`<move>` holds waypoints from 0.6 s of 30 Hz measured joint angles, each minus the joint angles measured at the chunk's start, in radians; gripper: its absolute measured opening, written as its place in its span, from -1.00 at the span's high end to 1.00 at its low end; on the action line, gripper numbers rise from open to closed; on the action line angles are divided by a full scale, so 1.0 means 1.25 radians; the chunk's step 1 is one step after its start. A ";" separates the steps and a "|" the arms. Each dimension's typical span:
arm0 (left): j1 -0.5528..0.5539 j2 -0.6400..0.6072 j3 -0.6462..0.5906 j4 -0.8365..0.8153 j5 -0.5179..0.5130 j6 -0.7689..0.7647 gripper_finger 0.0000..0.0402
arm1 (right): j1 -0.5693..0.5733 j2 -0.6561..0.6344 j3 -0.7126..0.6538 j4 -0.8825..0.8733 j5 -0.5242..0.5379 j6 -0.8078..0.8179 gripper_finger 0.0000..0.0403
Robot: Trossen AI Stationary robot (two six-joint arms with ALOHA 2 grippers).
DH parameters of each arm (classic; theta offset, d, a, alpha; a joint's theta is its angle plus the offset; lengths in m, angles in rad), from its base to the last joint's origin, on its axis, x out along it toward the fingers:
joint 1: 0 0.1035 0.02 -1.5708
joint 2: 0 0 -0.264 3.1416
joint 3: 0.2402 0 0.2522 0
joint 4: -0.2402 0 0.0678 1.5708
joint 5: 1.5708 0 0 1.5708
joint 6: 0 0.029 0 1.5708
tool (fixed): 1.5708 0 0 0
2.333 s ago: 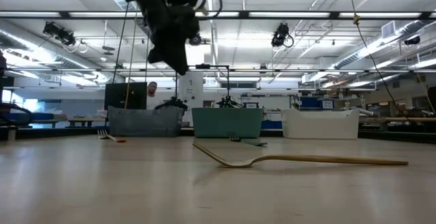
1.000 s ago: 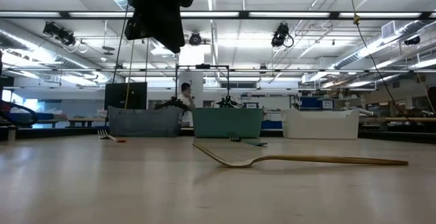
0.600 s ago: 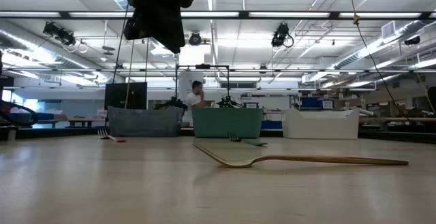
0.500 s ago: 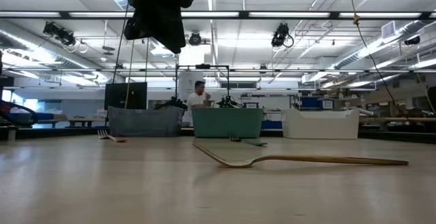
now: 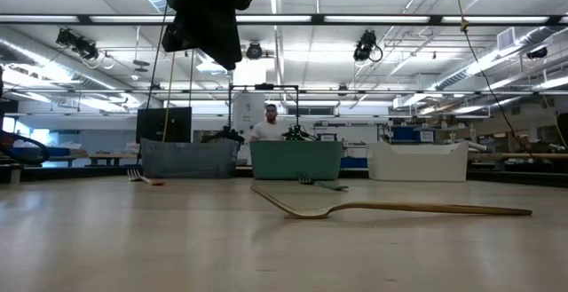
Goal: Sort silverware by color (type)
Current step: Put the bottom blue fork into the black bin
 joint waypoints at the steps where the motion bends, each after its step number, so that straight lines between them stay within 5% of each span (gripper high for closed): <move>1: 0.000 0.000 0.000 0.000 0.000 0.000 0.59 | 0.000 0.000 0.000 0.004 -0.005 0.000 0.59; 18: 0.000 0.000 0.000 0.000 -0.006 0.001 0.59 | -0.001 0.094 -0.003 0.034 -0.003 0.013 0.63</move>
